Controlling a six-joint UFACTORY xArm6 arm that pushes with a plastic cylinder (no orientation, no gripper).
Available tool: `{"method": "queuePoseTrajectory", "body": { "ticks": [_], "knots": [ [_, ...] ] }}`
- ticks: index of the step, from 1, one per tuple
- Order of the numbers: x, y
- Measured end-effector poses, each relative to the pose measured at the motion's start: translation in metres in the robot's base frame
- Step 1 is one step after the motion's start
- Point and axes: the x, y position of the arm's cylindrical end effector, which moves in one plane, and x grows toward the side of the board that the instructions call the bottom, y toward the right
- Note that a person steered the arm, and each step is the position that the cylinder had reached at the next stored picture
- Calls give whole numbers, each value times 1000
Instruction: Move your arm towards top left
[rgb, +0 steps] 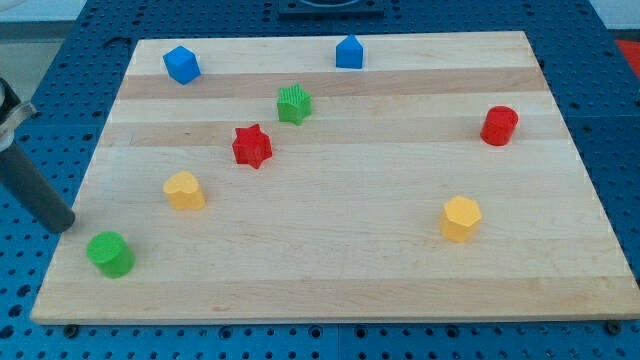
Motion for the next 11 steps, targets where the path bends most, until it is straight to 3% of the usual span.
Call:
{"method": "queuePoseTrajectory", "body": {
  "ticks": [1, 2, 3, 5, 7, 8, 11],
  "knots": [
    [-10, 0],
    [-56, 0],
    [-75, 0],
    [-172, 0],
    [-262, 40],
    [-282, 38],
    [-284, 17]
  ]
}}
